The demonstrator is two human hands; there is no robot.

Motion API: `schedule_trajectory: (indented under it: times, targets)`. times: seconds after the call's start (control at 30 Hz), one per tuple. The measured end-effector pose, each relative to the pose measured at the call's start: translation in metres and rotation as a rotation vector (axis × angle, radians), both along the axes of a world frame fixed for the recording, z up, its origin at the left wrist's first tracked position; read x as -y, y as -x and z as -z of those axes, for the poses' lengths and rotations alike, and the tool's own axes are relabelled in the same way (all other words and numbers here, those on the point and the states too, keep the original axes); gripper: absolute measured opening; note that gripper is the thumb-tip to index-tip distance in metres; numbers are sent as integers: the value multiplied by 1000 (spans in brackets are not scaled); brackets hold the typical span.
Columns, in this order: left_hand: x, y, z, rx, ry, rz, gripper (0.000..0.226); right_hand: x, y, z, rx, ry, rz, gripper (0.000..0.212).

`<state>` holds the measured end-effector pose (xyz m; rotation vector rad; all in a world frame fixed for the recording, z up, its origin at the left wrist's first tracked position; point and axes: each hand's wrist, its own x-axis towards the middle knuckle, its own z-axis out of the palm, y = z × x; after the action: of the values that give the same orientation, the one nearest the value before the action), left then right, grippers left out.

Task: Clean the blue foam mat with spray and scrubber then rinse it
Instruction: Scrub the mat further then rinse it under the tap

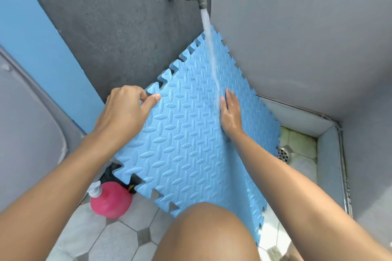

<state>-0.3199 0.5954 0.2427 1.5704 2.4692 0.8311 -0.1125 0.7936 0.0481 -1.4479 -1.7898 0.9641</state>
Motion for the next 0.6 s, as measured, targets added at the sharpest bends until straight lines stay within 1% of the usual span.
schedule_trajectory:
  times: [0.1, 0.17, 0.2, 0.23, 0.27, 0.3, 0.37, 0.43, 0.5, 0.6]
  targets:
    - [1, -2, -1, -6, 10, 1, 43, 13, -52, 44, 161, 187, 78, 73]
    - [1, -4, -3, -5, 18, 0, 45, 1, -71, 36, 307, 318, 48, 80]
    - [1, -4, -4, 0, 21, -7, 45, -7, -72, 21, 359, 366, 10, 80]
    - [1, -4, -4, 5, 23, -13, 46, -17, -70, -1, 364, 400, -10, 75]
    - [1, -5, -5, 10, 26, -18, 47, -27, -65, -25, 314, 413, -4, 68]
    - [2, -5, -5, 14, 31, -18, 48, -33, -57, -53, 220, 400, 8, 61]
    - [4, -5, -7, 33, 41, -21, 50, -43, -37, -118, -6, 302, -11, 51]
    - [6, -8, -9, 57, 38, -17, 52, -52, -13, -184, -115, 169, -85, 56]
    - [6, -10, -11, 63, 27, -11, 53, -55, 13, -240, -155, 91, -140, 64]
    - [8, -9, -12, 48, 15, 8, 54, -56, 48, -294, -218, 5, -178, 61]
